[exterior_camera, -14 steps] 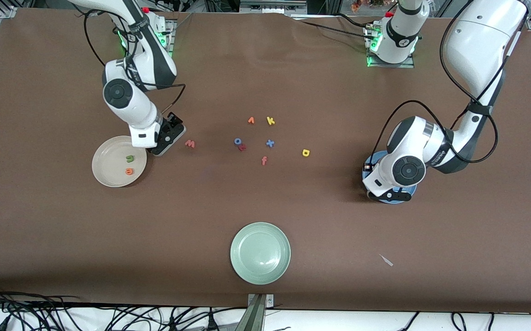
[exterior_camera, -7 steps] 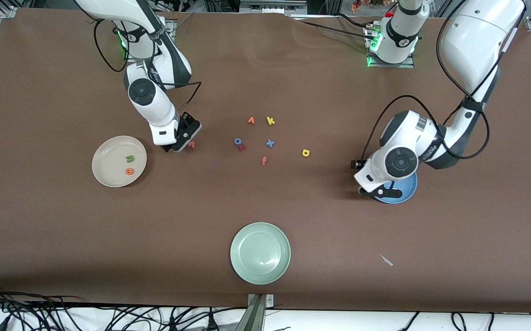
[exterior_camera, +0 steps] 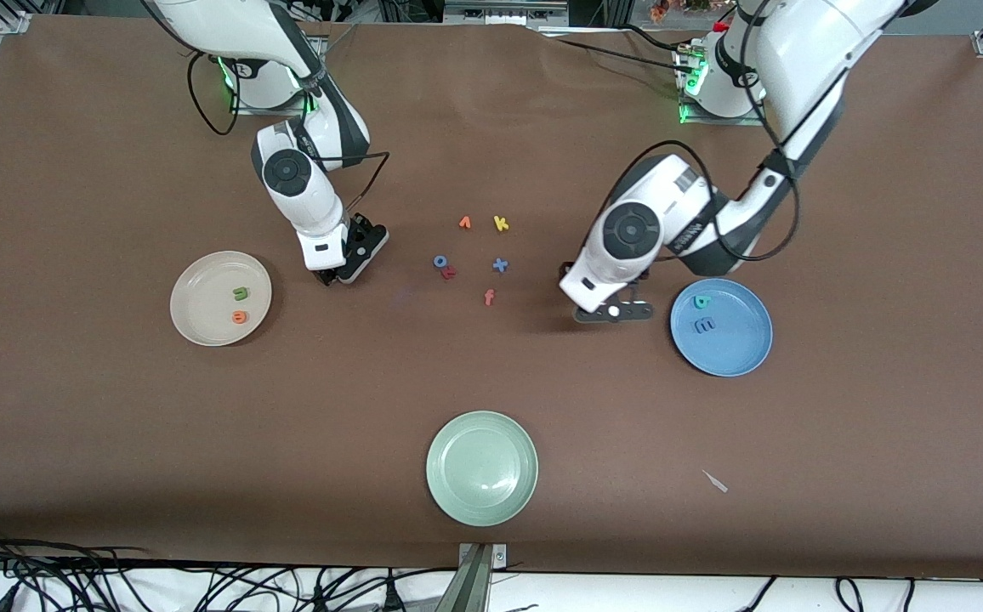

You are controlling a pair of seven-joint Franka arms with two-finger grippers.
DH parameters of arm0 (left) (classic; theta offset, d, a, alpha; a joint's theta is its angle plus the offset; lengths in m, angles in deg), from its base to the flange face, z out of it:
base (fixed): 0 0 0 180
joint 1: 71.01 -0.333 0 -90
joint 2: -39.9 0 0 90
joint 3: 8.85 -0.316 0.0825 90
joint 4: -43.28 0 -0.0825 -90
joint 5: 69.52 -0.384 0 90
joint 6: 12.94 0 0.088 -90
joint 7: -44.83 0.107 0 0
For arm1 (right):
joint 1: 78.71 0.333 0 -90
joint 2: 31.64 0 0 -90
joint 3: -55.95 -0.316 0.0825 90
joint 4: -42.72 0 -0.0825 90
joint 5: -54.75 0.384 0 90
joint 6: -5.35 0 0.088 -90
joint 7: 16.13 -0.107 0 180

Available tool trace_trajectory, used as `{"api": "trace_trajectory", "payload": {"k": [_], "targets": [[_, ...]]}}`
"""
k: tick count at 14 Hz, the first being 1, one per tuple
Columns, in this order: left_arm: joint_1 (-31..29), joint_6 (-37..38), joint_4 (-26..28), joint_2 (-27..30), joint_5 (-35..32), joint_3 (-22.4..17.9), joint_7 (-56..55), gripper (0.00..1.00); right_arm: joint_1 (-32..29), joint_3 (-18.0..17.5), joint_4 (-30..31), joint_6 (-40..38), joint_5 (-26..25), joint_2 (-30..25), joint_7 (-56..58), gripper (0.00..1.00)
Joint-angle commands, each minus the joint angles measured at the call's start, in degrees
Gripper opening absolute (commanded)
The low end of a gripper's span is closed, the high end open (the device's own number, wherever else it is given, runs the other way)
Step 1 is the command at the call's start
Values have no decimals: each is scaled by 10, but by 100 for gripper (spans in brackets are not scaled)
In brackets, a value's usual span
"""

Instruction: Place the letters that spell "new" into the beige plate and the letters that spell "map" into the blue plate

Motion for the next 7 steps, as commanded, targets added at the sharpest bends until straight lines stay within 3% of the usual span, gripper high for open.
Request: {"api": "trace_trajectory", "payload": {"k": [1,2,4,7], "targets": [[22,-55,9,-36,1,-6,-1,100,2,1,3,7,-1,-2,18,86],[32,-73,17,-40,-20,-8,0,100,2,1,3,7,-1,-2,17,80],[30,-115,41,-52,-102,-7,-2,98,2,1,3,-2,-1,-4,14,79],[28,-154,60,-56,-127,-9,-2,98,2,4,3,-8,-1,-8,17,77]]}}
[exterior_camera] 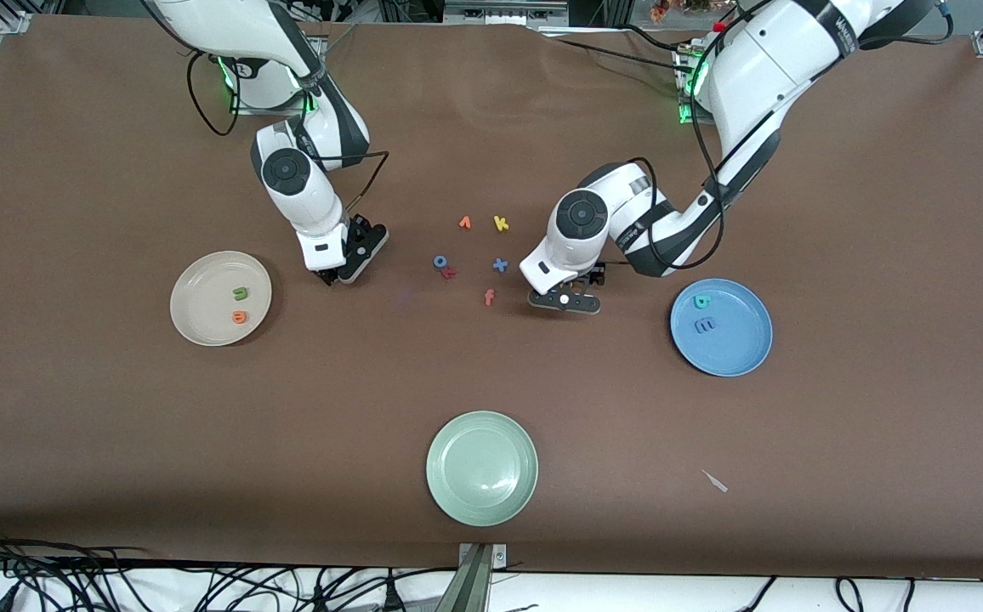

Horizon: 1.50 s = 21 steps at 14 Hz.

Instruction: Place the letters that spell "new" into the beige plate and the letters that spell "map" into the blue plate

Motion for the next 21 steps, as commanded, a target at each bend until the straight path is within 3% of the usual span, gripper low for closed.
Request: {"api": "trace_trajectory", "payload": {"k": [1,4,5,7,8,13,15,17,21], "targets": [[-2,-17,24,8,-23,-2,0,96,2,3,3,-6,-1,-4,14,76],[-3,-17,38,7,-68,-3,-11,75,2,4,2,-6,-1,-4,15,68],[-3,-17,38,1,-84,-4,-23,68,2,5,2,-7,-1,-4,19,58],[-3,-16,38,0,-97,-4,-42,33,2,5,1,-11,-1,-4,20,47],[-4,-13,38,3,-97,-4,-42,24,2,6,-1,-16,-1,-5,19,42],[-20,-4,37,25,-97,-1,-34,24,1,8,-2,-17,0,-4,20,17],[-22,39,27,41,-92,2,-33,24,1,8,-5,-17,0,-5,21,5],[-28,82,18,64,-85,5,-30,24,1,29,-7,-34,-1,-26,30,2],[-100,165,6,108,-65,12,123,25,1,81,-94,-254,3,-77,25,2]]}}
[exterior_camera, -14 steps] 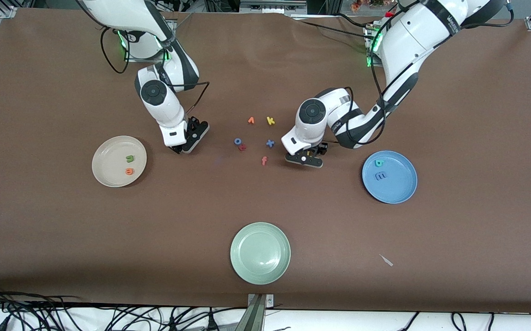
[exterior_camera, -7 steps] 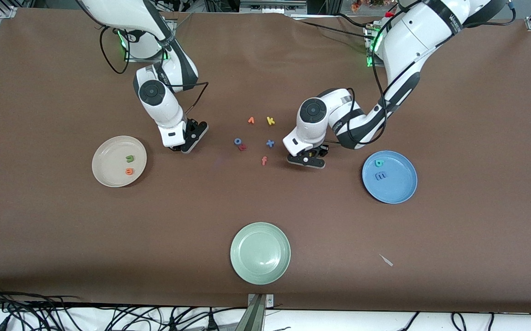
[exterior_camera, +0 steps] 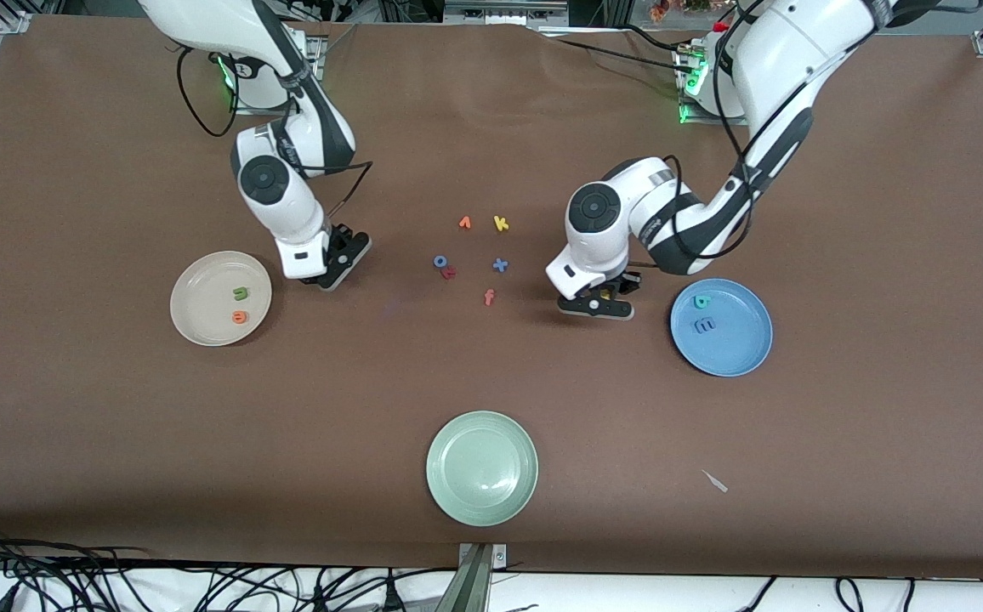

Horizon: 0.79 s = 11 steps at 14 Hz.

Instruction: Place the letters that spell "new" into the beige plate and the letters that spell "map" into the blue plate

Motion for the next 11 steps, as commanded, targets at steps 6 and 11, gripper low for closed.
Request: {"api": "trace_trajectory", "payload": {"k": [6,11], "targets": [[-190,59,14,55,31,14,264,42,-6,148,-134,-289,7,-27,3,2],[-197,83,6,85,102,16,268,100,-40,156,-139,-244,26,27,-87,3]]}}
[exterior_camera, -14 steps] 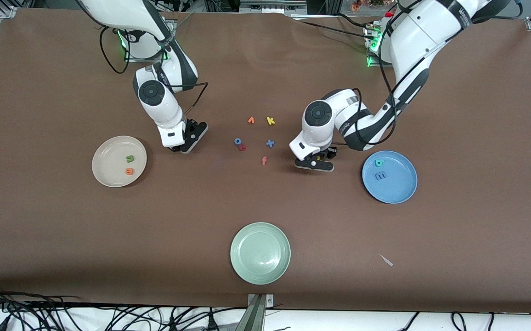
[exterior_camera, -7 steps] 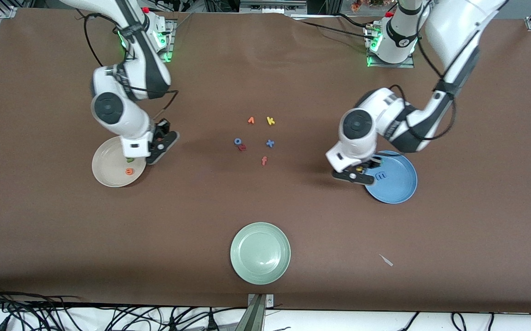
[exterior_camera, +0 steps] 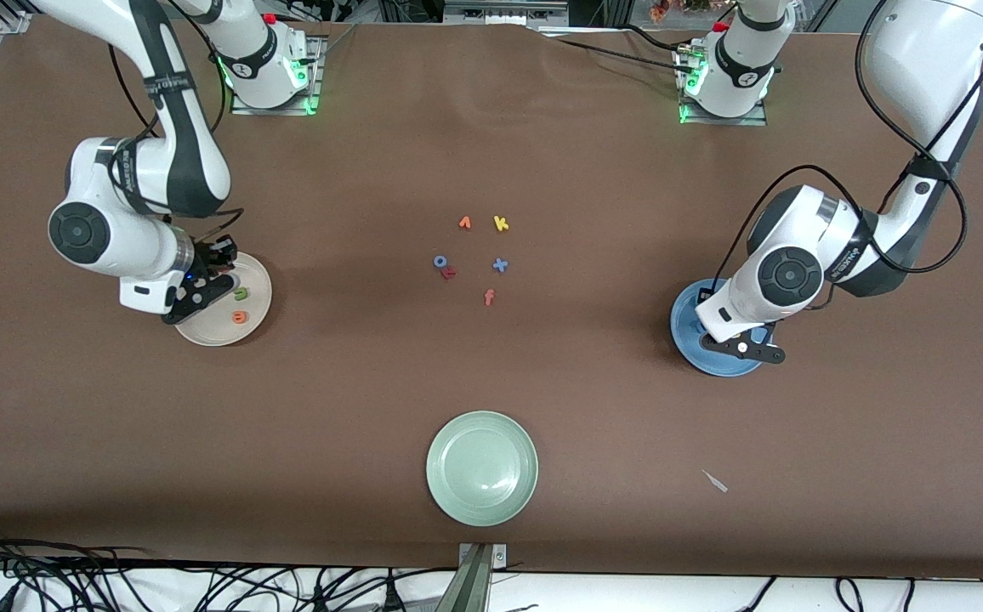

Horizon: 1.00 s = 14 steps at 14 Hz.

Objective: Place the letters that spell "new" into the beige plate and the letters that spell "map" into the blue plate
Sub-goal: 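Release the pink W onto the white plate while the left gripper withdraws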

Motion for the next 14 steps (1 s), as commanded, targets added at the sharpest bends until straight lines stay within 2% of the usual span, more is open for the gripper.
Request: {"api": "trace_trajectory", "payload": {"k": [1,3,4,5,6,8,11,12,14], "targets": [[-1,31,-8,59,22,8,11,100,1,-2,-15,20,40,40,-82,4],[-2,73,-44,91,55,4,11,100,1,-2,-36,21,75,69,-154,8],[-13,101,-80,98,70,4,11,100,1,-3,-41,21,83,73,-185,21],[-21,140,-131,98,88,5,12,100,1,-2,-45,21,84,73,-205,76],[-24,186,-185,98,106,4,13,100,1,-2,-56,14,83,72,-212,100],[-28,242,-260,98,121,5,11,100,1,0,-89,-23,83,67,-211,100],[-42,299,-337,98,140,7,12,100,1,5,-177,-151,83,67,-227,100],[-52,302,-344,107,157,2,13,100,3,4,-198,-179,82,67,-247,100],[-22,305,-336,158,173,-24,11,100,8,3,-234,-227,80,65,-279,100]]}}
